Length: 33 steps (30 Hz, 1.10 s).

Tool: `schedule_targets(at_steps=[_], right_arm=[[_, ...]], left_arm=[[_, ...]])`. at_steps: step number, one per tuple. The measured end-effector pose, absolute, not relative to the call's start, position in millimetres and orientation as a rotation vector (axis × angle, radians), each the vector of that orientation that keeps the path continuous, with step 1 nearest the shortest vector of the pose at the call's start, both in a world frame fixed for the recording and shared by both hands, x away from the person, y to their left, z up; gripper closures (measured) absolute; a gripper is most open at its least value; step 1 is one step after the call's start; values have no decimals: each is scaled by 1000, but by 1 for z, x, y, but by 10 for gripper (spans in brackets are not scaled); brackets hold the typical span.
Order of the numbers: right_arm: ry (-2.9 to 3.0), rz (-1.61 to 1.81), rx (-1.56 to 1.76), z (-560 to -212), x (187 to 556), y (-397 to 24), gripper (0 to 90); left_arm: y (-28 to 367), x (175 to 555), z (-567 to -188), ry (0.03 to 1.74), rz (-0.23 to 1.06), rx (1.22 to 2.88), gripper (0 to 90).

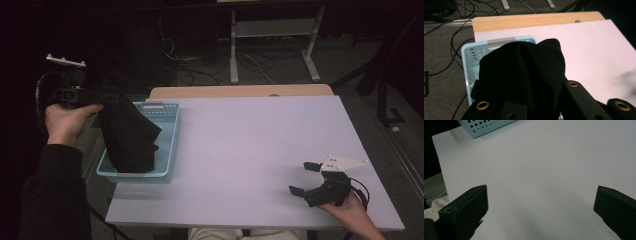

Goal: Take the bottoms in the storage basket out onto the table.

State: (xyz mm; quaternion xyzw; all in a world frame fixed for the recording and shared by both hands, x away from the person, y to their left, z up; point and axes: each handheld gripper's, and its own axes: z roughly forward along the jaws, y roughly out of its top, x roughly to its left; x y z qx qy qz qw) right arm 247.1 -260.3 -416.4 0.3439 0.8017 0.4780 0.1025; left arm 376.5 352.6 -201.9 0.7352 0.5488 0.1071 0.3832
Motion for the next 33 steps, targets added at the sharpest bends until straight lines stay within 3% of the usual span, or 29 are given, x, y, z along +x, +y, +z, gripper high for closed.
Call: schedule_targets(at_steps=[33], right_arm=[[2368, 1411, 1010, -416, 247, -260, 0]], left_arm=[[317, 386, -138, 1303, 346, 1891, 803]])
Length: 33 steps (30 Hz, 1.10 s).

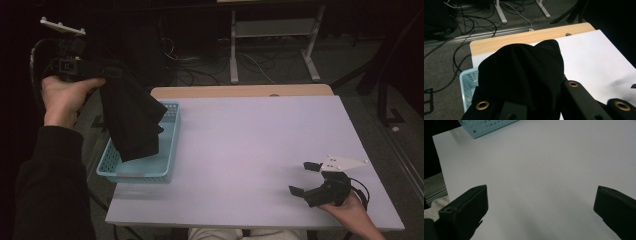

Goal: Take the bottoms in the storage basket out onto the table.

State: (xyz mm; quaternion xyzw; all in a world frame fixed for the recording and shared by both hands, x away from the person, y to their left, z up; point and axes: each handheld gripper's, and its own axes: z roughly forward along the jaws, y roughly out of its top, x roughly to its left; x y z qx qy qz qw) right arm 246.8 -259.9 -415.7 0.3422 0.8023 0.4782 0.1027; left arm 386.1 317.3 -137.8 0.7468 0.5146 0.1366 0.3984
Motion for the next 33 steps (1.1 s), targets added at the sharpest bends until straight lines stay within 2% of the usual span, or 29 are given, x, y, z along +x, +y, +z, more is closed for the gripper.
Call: schedule_targets(at_steps=[13, 33], right_arm=[[2368, 1414, 1004, -416, 247, -260, 0], [2343, 1442, 1020, -413, 243, -264, 0]], left_arm=[[284, 389, -112, 1192, 356, 1919, 803], [225, 399, -102, 1042, 319, 1947, 803]])
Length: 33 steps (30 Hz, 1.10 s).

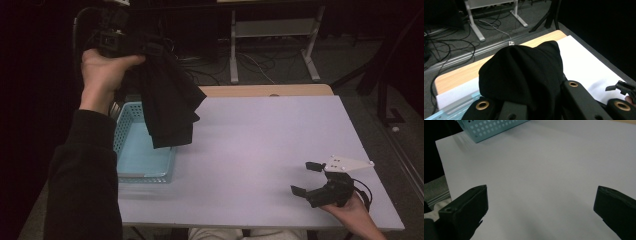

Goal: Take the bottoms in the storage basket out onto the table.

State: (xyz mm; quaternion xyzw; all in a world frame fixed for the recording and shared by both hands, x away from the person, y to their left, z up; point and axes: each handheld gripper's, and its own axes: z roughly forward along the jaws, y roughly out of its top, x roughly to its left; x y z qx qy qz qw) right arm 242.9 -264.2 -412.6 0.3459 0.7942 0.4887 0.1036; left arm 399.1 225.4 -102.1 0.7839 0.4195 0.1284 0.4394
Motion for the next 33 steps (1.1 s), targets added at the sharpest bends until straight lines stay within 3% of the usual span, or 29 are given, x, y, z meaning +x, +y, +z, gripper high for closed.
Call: schedule_targets(at_steps=[14, 33], right_arm=[[2318, 1459, 1029, -411, 242, -268, 0], [2317, 1462, 1036, -411, 243, -269, 0]], left_arm=[[178, 411, -115, 933, 270, 1990, 803], [142, 428, -138, 894, 206, 2004, 802]])
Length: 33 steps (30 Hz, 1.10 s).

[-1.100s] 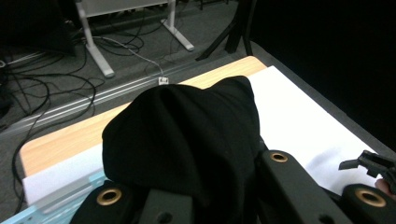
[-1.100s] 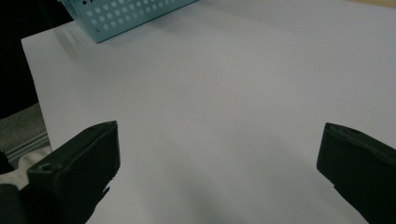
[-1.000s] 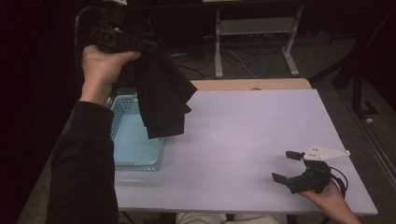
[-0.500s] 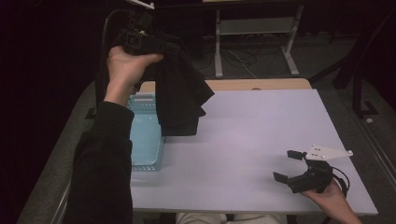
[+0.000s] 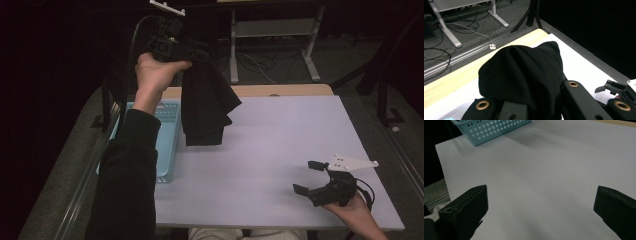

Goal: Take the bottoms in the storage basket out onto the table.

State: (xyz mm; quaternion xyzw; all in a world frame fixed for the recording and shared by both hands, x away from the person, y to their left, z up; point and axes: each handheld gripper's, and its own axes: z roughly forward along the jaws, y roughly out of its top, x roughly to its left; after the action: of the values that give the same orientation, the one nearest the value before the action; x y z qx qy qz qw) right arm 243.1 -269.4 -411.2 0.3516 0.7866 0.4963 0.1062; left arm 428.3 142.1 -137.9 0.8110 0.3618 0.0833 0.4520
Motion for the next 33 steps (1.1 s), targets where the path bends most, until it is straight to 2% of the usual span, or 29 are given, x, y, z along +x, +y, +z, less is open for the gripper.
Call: schedule_targets(at_steps=[33], right_arm=[[2314, 1458, 1045, -412, 244, -270, 0]], left_arm=[[93, 455, -188, 861, 81, 2043, 802]])
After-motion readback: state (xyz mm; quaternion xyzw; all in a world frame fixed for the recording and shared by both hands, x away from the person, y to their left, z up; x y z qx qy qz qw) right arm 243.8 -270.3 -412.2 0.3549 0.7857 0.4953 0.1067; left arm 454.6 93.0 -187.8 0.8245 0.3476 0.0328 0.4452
